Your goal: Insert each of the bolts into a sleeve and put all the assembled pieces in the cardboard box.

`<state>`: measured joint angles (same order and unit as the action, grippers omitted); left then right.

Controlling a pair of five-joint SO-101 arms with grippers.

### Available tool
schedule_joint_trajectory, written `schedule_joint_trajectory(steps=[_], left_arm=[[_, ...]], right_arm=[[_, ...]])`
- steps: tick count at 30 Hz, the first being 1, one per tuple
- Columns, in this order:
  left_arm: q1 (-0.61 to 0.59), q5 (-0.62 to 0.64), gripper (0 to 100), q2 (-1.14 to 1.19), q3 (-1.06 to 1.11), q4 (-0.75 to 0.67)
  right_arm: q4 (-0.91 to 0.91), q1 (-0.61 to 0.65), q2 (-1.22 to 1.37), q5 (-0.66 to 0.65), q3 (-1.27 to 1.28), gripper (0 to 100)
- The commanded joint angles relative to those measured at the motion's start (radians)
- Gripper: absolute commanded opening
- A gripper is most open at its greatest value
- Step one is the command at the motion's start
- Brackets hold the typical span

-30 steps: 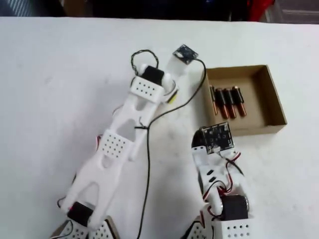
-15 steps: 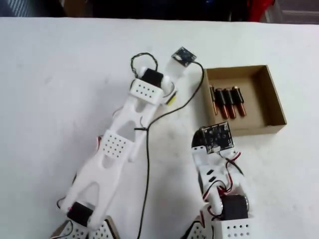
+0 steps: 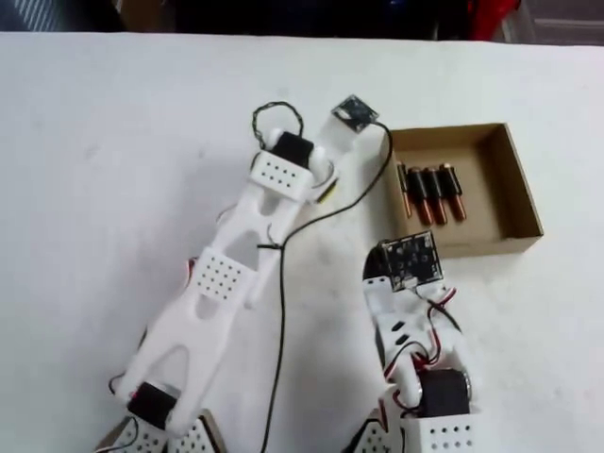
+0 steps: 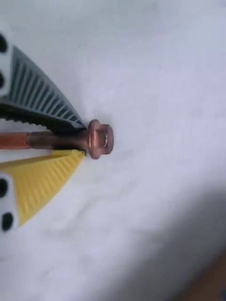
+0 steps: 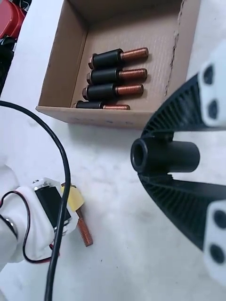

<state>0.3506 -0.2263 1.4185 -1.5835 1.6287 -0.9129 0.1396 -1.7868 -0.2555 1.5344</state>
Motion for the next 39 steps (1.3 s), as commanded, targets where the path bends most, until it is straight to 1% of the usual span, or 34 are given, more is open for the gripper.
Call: schedule_joint_trajectory(steps=[1, 5, 15, 17, 25, 28, 32, 36, 39], left_arm=[[0.008, -0.015, 2, -0.008, -0.098, 0.120], [0.018, -0.015, 2, -0.071, -0.072, 0.158], [0.021, -0.014, 2, -0.219, -0.069, 0.164], [0.021, -0.014, 2, -0.252, -0.020, 0.164], [0.007, -0.015, 2, -0.535, 0.411, 0.163], [-0.001, -0.017, 2, -0.657, 0.585, 0.161], [-0.042, -0.021, 2, -0.808, 0.795, 0.157], [-0.105, -0.089, 2, -0.926, 0.954, 0.143], [-0.163, -0.104, 2, -1.001, 1.068, 0.107]], right_arm=[[0.028, -0.001, -0.016, 0.008, -0.014, 1.7], [0.030, -0.001, -0.016, 0.008, -0.014, 1.7], [0.031, 0.001, -0.016, 0.008, -0.012, 1.7], [0.031, 0.001, -0.016, 0.008, -0.012, 1.7], [0.031, 0.002, -0.015, 0.008, -0.012, 1.7], [0.031, 0.042, -0.015, 0.008, -0.002, 1.7], [0.033, 0.105, -0.015, 0.008, 0.011, 1.7], [0.033, 0.134, -0.015, 0.008, 0.012, 1.7], [0.033, 0.162, -0.015, 0.008, 0.014, 1.7]])
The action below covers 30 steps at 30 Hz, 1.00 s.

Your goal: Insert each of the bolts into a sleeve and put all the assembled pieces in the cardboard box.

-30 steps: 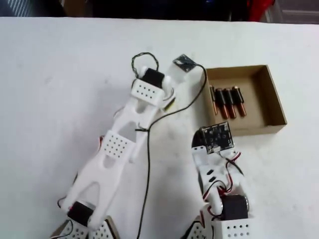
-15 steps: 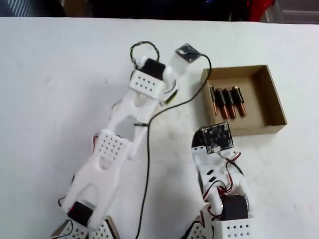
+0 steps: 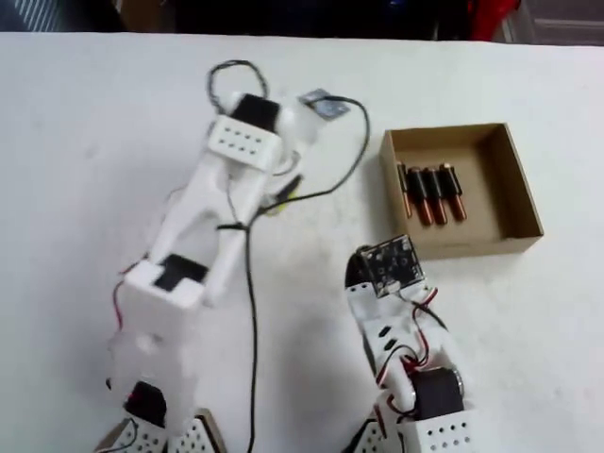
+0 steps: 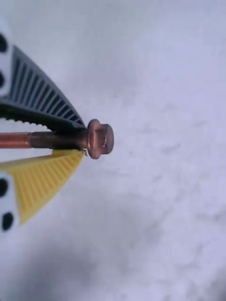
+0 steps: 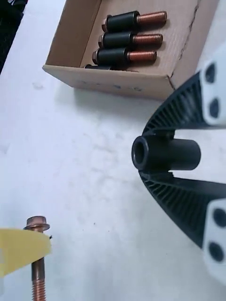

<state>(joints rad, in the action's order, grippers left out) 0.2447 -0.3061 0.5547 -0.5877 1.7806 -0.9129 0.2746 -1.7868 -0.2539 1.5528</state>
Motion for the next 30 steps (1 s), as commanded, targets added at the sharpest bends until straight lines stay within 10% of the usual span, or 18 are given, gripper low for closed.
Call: schedule_joint_trajectory(steps=[1, 30], left_arm=[[-0.076, -0.025, 2, -0.160, 0.112, -0.060], [-0.292, -0.221, 2, -0.338, 0.853, -0.697]], right_arm=[[0.033, 0.041, -0.015, 0.006, -0.003, 1.7], [0.033, 0.131, -0.015, 0.006, 0.023, 1.7]])
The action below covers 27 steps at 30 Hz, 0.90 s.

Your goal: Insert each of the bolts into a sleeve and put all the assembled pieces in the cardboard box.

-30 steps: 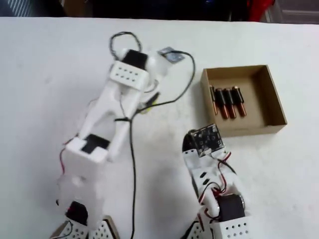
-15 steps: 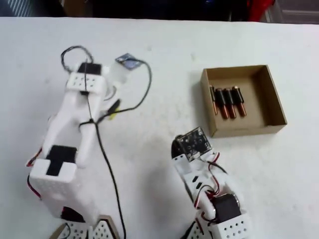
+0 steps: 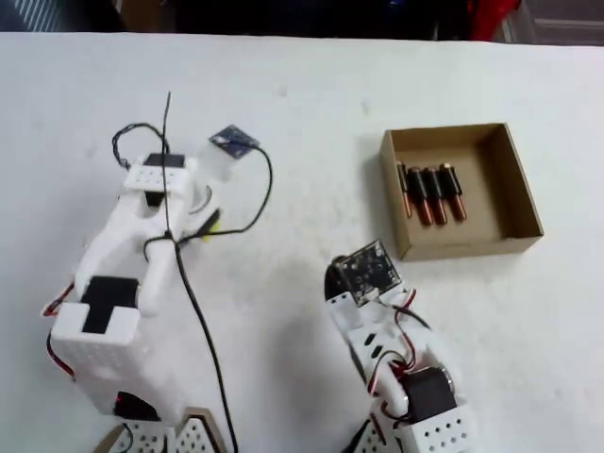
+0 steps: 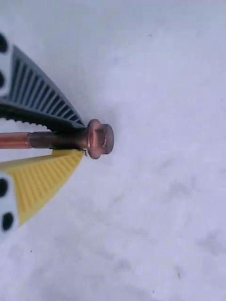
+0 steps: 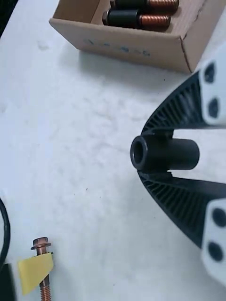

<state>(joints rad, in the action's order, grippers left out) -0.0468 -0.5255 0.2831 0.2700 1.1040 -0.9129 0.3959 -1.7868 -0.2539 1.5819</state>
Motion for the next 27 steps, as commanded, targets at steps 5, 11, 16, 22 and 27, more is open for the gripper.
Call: schedule_joint_trajectory(steps=[5, 11, 16, 22, 27], left_arm=[[0.001, 0.000, 7, -0.067, -0.005, -0.017], [0.001, 0.000, 11, -0.065, -0.003, -0.014], [0.002, 0.000, 11, -0.061, -0.003, -0.014], [0.002, 0.000, 11, 0.076, -0.071, -0.018], [0.005, 0.000, 11, 0.168, -0.175, 0.048]], right_arm=[[0.033, 0.010, -0.015, 0.006, -0.006, 1.7], [0.033, 0.010, -0.015, 0.006, -0.006, 1.7], [0.033, 0.010, -0.015, 0.006, -0.006, 1.7], [0.033, 0.012, -0.015, 0.006, -0.006, 1.7], [0.033, 0.012, -0.015, 0.006, -0.006, 1.7]])
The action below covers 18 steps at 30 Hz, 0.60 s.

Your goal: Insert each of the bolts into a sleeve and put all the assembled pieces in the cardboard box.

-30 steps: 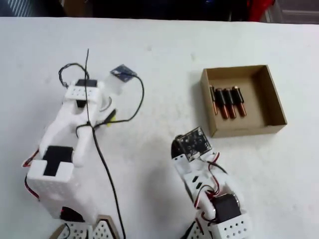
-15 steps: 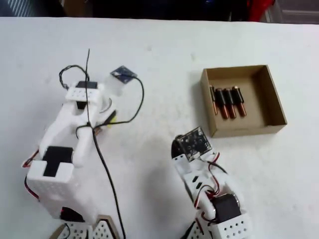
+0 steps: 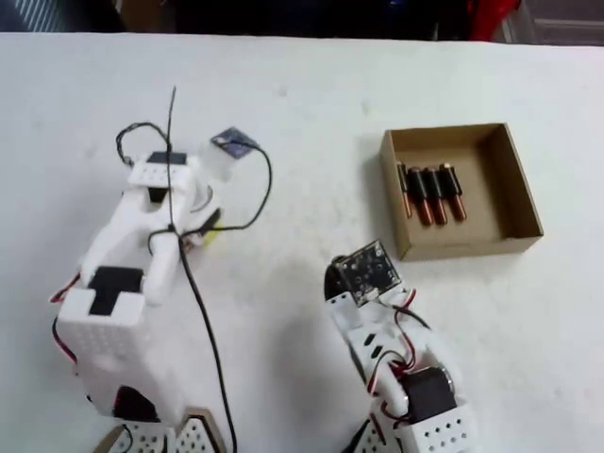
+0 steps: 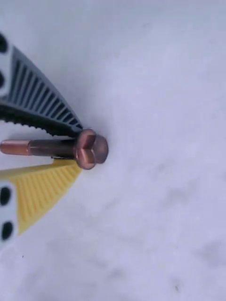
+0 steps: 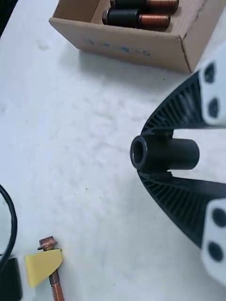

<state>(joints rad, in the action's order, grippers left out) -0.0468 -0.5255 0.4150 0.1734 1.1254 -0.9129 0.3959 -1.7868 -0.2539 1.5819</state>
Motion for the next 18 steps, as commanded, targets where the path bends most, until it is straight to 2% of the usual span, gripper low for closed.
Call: schedule_joint_trajectory(steps=[1, 3, 6, 12, 18], left_arm=[[0.016, -0.005, 11, 0.045, -0.092, 0.044], [0.030, -0.006, 10, 0.056, -0.115, 0.077], [0.059, -0.008, 1, 0.059, -0.150, 0.083], [0.076, -0.003, 2, 0.058, -0.163, 0.086], [0.076, -0.008, 2, 0.019, -0.164, 0.132]], right_arm=[[0.033, 0.012, -0.015, 0.006, -0.006, 1.7], [0.035, 0.018, -0.015, 0.006, -0.006, 1.7], [0.067, 0.065, -0.015, 0.006, -0.006, 1.7], [0.113, 0.131, -0.015, 0.014, -0.006, 1.7], [0.108, 0.140, -0.015, 0.008, -0.006, 1.8]])
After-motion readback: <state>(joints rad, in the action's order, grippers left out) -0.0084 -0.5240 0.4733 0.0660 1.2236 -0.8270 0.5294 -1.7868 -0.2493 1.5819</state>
